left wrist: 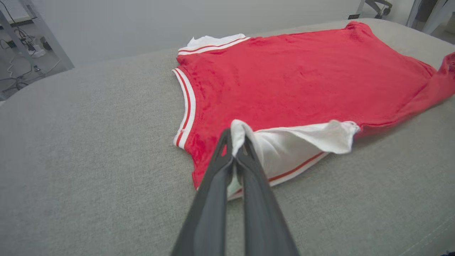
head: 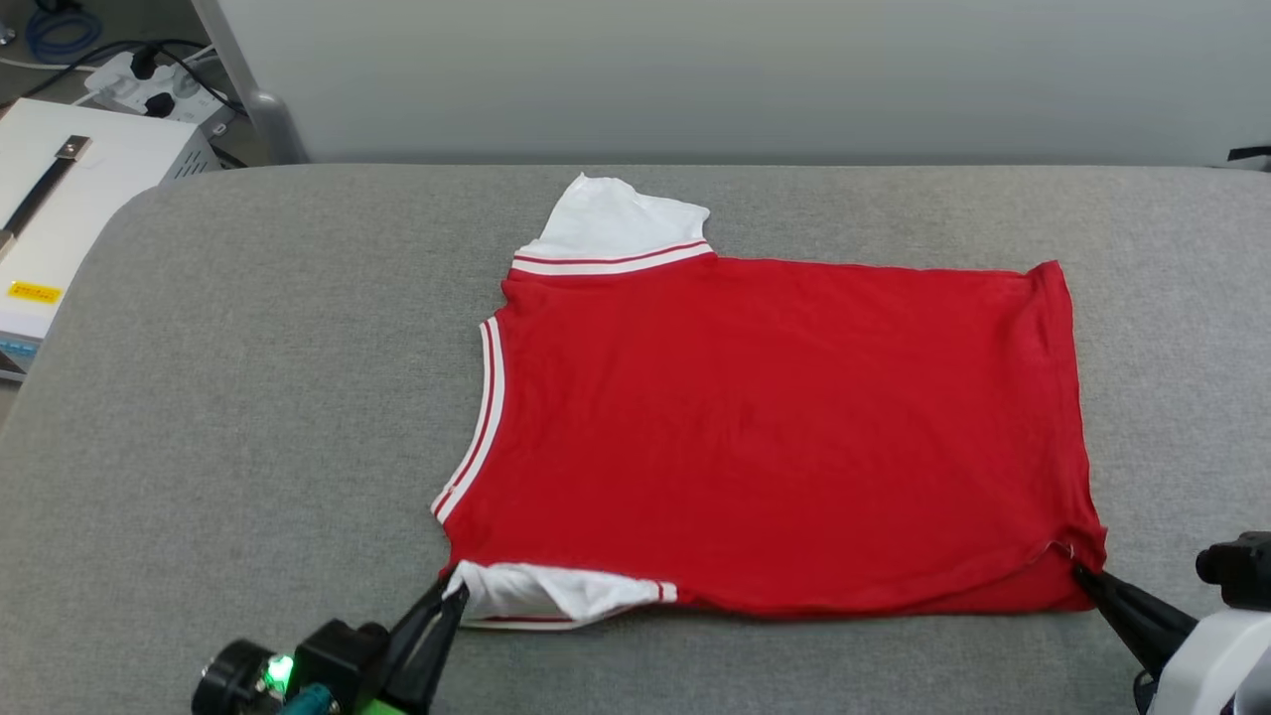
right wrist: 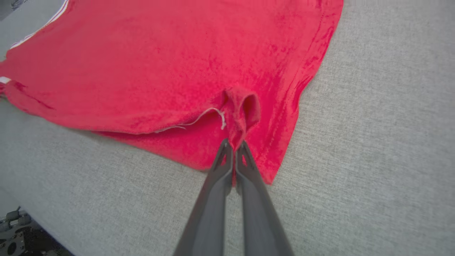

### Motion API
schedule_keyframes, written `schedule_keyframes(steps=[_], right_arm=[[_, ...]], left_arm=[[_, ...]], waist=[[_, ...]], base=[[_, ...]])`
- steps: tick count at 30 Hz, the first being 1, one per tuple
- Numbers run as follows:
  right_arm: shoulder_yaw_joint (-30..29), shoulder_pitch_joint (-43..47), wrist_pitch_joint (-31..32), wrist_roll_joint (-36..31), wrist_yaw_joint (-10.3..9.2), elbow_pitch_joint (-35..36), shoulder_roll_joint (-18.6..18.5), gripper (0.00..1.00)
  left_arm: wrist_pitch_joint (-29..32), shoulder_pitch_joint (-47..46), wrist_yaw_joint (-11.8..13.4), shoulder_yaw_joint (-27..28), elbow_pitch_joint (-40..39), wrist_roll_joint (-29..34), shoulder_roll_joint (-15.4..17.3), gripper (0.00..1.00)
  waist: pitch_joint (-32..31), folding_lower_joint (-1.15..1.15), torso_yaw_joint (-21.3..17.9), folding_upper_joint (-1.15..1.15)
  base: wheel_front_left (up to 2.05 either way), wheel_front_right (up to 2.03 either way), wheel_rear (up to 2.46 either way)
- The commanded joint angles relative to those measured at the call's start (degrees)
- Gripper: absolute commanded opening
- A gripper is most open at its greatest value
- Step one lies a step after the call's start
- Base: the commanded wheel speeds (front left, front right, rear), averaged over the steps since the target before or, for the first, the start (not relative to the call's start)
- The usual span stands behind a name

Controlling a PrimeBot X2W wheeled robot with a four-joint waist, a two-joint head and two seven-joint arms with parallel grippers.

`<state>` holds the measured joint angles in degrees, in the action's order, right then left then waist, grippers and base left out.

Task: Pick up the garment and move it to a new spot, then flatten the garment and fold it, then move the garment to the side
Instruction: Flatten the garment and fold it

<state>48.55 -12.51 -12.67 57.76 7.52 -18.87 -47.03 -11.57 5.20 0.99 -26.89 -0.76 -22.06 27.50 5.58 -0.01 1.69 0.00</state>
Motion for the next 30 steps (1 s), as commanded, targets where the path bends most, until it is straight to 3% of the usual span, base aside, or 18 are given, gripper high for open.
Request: schedule_keyframes(steps=[1,16,30], right_arm=[[-1.1,-1.0,0.2,-0.6,-0.03,0.4,0.5,0.00],[-8.0,-9.4,3.8,-3.5,-0.03,2.1,3.9,0.00],[-5.8,-17.9,8.5,-3.6,-0.03,-3.3,6.8,0.00]], left_arm=[[-0.3,-2.6,-0.8,0.4,0.4,0.9,1.0,0.00],[0.2,-25.1,-6.9,0.1,11.9,2.2,2.4,0.00],[-1.8,-39.7,-8.4,-6.6,31.6,0.4,-0.1,0.00]], waist=[[0.8,0.01,-0.8,0.00],[9.7,0.01,-4.4,0.00],[16.9,0.01,-5.3,0.00]], base=[[0.00,0.00,0.00],[0.00,0.00,0.00],[0.00,0.00,0.00]])
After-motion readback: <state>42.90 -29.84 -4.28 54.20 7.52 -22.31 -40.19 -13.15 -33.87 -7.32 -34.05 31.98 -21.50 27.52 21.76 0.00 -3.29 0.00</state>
